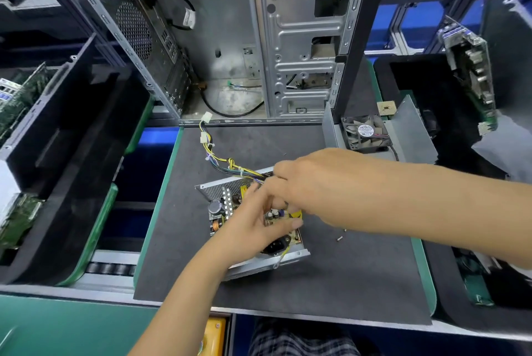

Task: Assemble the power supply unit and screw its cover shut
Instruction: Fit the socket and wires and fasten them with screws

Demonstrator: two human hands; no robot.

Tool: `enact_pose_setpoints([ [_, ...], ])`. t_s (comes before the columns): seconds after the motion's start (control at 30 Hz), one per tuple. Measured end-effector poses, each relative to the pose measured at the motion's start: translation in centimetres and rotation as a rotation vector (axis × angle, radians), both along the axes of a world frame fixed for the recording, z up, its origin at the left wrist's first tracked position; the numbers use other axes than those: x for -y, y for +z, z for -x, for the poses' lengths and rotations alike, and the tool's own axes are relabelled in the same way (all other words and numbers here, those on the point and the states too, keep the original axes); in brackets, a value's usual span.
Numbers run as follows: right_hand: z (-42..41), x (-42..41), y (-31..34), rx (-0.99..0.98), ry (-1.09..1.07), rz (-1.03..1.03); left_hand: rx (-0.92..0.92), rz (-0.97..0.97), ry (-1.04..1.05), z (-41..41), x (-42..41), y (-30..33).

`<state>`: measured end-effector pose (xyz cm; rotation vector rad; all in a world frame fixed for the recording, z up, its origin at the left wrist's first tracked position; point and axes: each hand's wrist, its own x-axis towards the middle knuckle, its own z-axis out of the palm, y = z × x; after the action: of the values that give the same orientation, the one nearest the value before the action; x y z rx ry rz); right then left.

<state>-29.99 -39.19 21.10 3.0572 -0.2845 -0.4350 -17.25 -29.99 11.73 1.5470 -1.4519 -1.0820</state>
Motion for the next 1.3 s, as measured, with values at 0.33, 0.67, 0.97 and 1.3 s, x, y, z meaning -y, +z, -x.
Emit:
enact_pose_setpoints([
  [0.33,0.3,0.1,-0.8,0.004,-0.097,0.145,0.183,0.115,-0.021,0.0,0.1,0.1],
  [0.67,-0.2,-0.1,-0.4,-0.022,-0.088,0.274,0.159,0.109,0.035,0.6,0.3,-0.4],
  [0.97,0.4,0.5,0.0,-0.058,-0.04,0.043,0.017,0.037,-0.121,-0.9,0.0,0.4],
  [1.3,0.3,-0.3,-0.7,0.114,-0.324,0.119,0.512,0.066,-0.25,-4.3,-1.9,0.6],
])
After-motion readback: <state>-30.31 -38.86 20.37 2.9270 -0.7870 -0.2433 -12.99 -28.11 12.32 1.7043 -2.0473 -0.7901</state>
